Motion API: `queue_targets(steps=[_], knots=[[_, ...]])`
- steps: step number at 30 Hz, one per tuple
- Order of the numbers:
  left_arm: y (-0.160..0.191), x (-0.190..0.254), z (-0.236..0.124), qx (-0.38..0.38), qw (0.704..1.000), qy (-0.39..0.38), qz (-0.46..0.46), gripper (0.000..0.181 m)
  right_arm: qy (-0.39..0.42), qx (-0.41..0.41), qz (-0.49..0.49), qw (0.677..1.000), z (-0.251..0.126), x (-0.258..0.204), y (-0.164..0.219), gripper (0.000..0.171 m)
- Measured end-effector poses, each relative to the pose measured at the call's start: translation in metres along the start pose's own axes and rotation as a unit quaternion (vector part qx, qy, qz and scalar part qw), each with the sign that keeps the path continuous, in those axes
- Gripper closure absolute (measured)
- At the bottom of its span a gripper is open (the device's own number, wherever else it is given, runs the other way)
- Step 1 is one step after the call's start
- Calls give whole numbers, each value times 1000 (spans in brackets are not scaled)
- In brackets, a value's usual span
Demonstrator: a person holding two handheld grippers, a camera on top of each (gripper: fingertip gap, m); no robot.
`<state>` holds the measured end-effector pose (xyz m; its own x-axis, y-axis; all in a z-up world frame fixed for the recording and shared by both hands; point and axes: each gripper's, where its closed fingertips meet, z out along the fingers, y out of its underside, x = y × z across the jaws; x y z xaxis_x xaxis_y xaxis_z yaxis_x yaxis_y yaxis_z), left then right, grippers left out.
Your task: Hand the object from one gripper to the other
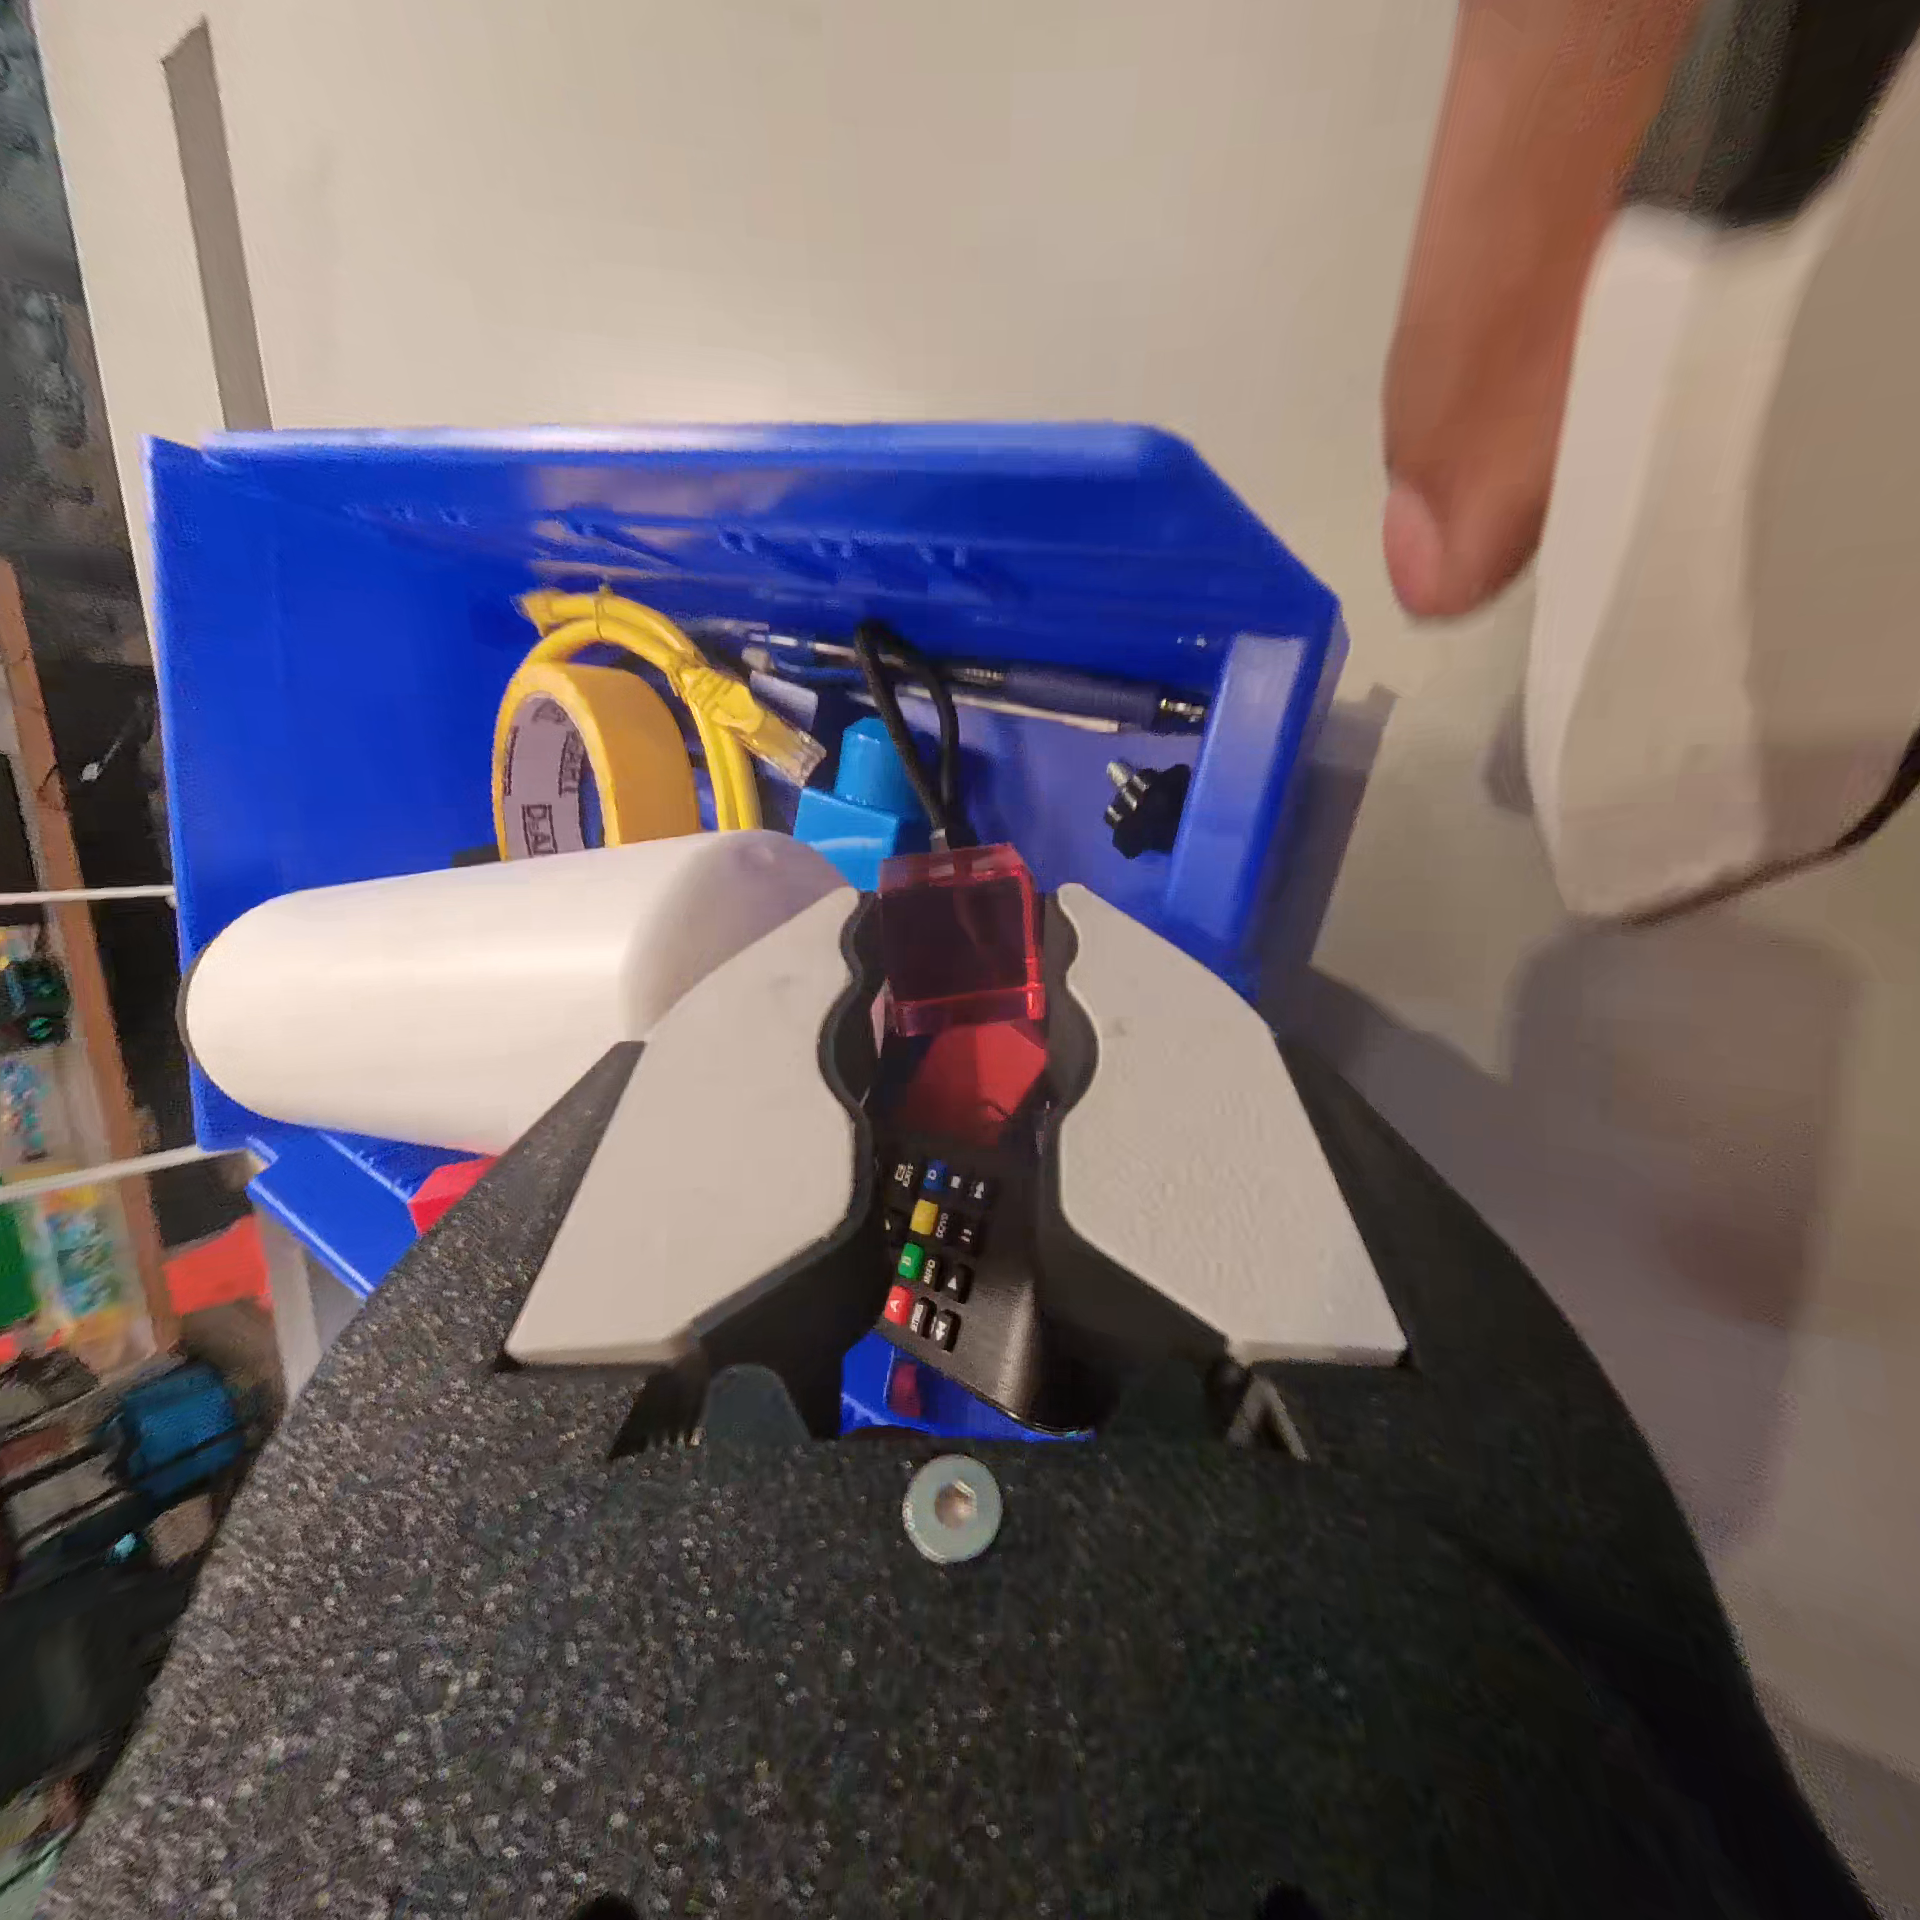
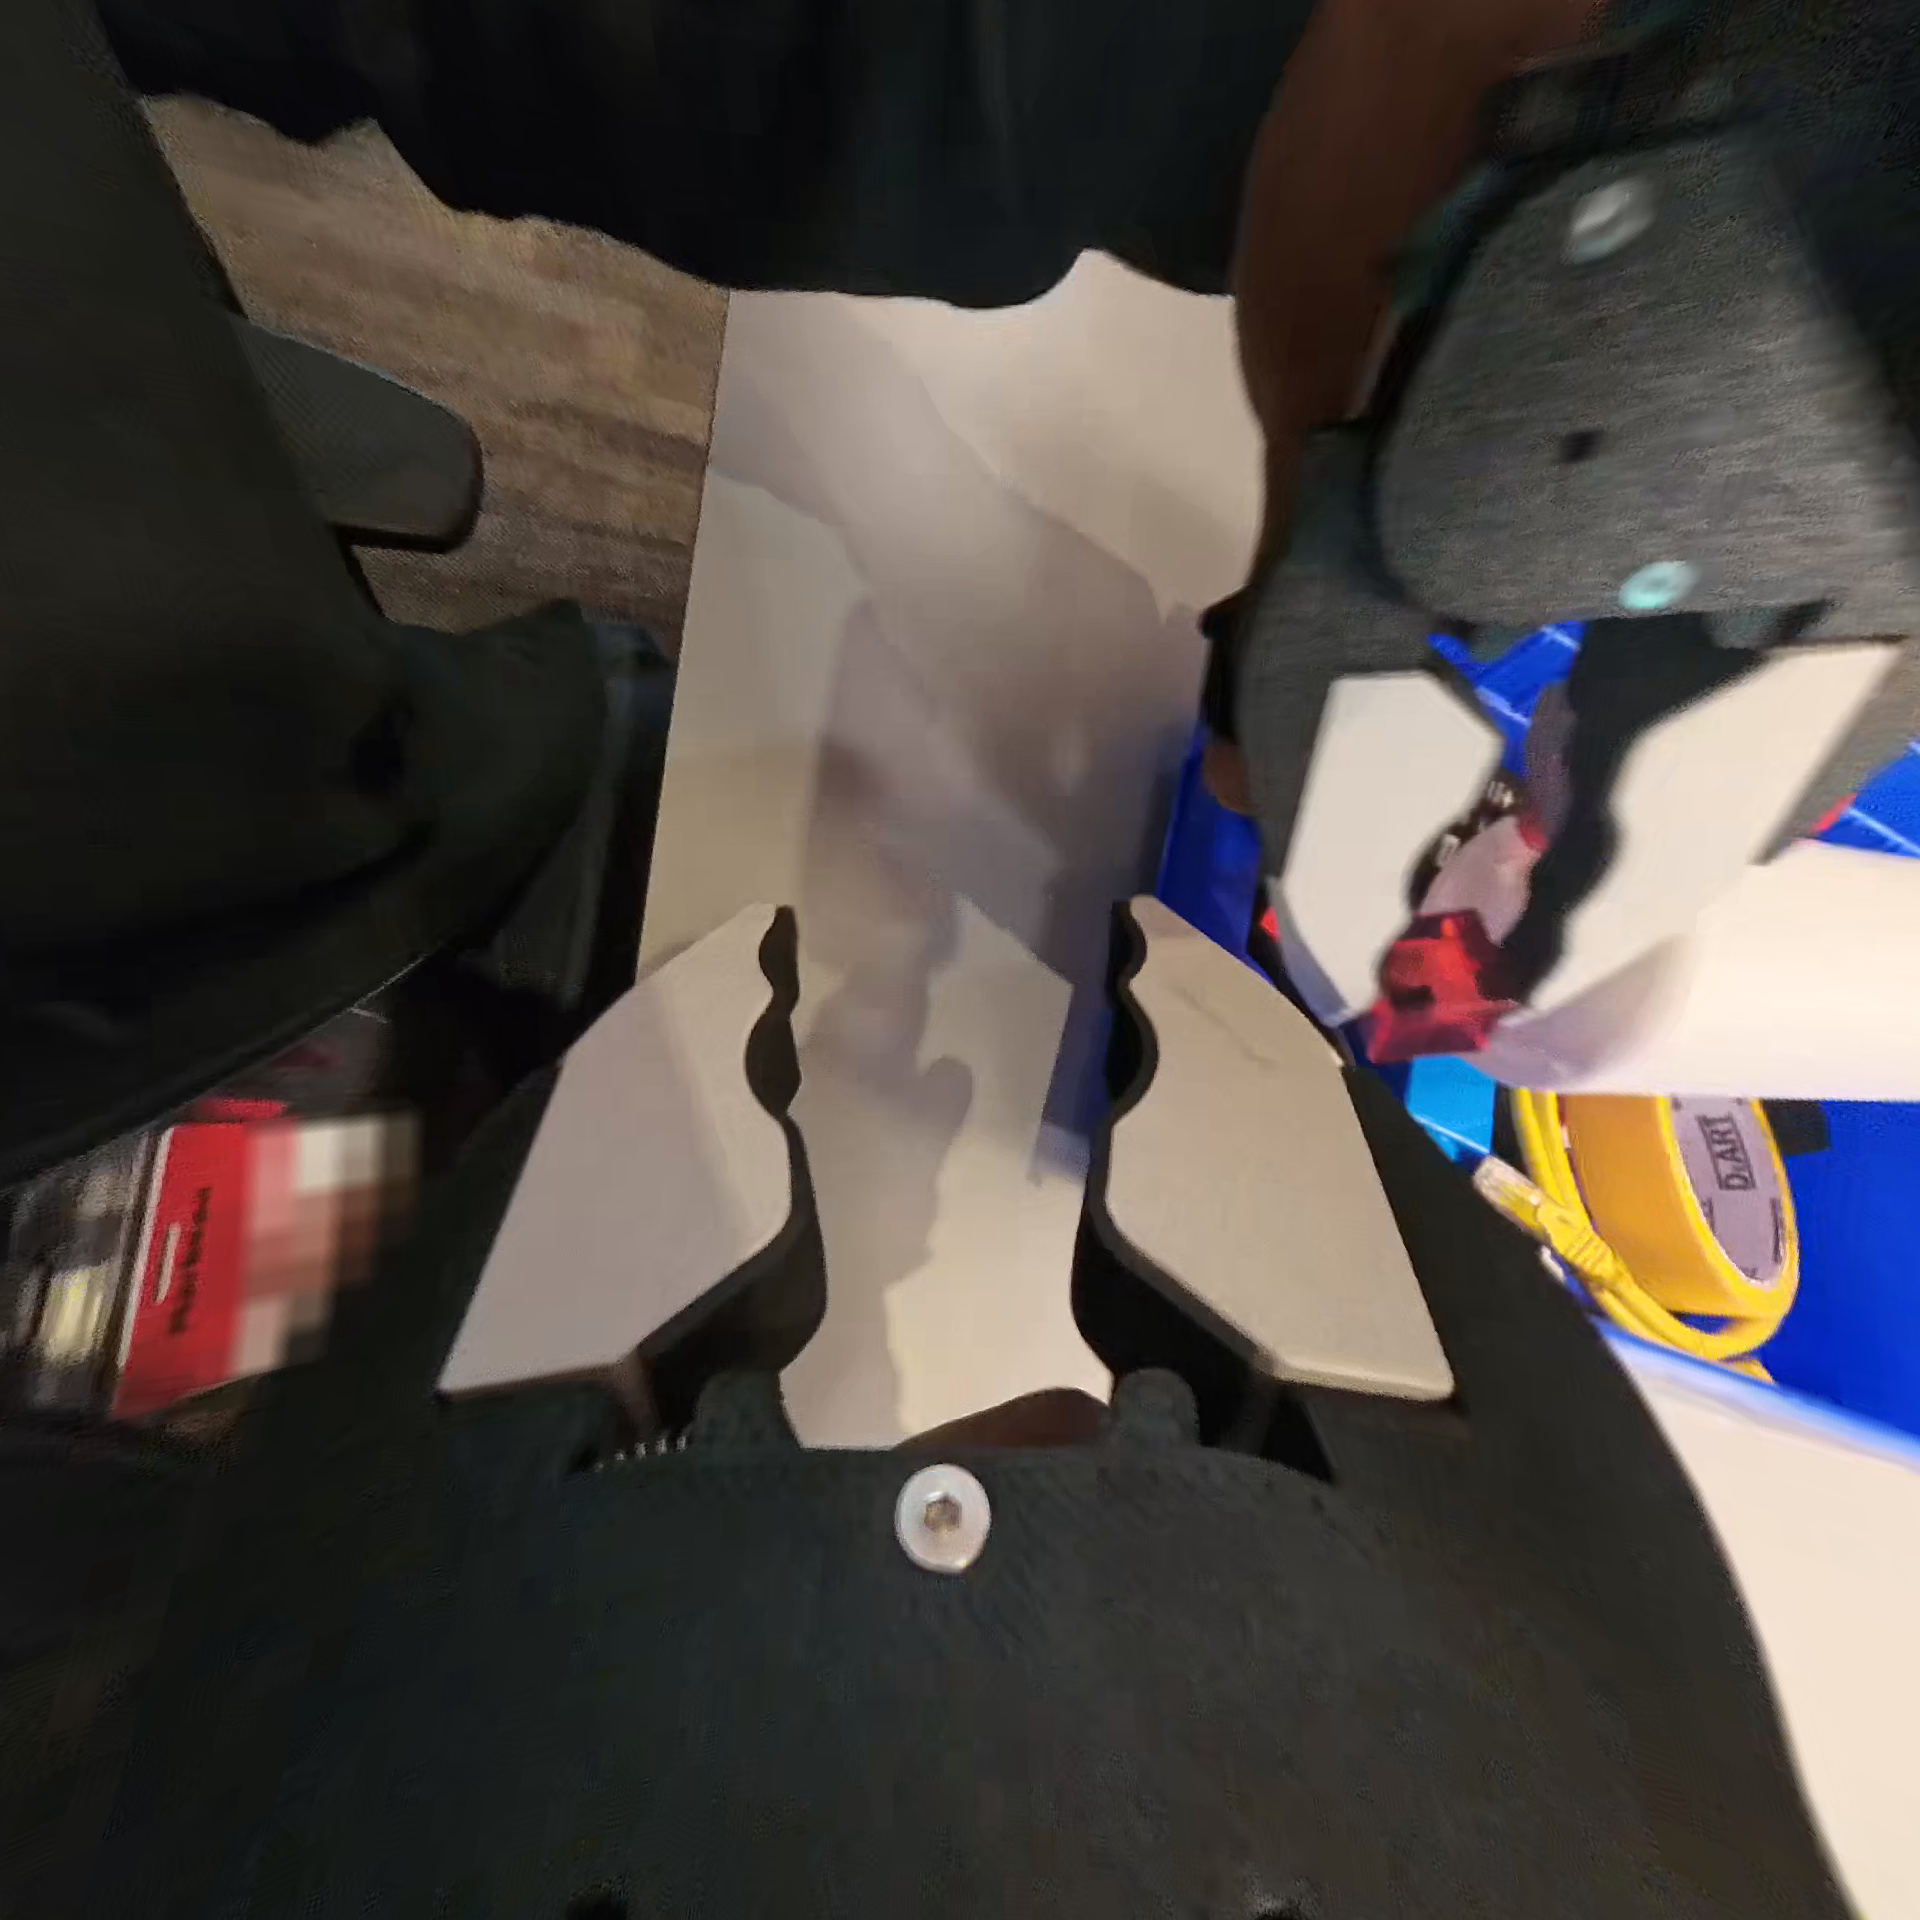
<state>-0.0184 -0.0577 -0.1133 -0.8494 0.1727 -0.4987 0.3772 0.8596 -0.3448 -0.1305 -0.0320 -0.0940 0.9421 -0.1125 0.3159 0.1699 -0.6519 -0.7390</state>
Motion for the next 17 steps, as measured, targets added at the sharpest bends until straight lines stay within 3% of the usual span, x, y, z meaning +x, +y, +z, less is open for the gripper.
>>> queue_targets(steps=[4, 10, 17], knots=[[14, 0, 13, -70, 997, -14, -2, 152, 16, 1, 9, 1000, -26, 22, 19, 121], [11, 3, 18, -63, 996, 26, -49, 139, 32, -38, 32, 998, -45, 59, 72, 125], [-36, -4, -37, 119, 979, 118, -117, 129, -68, 0, 46, 997, -68, 66, 106, 123]])
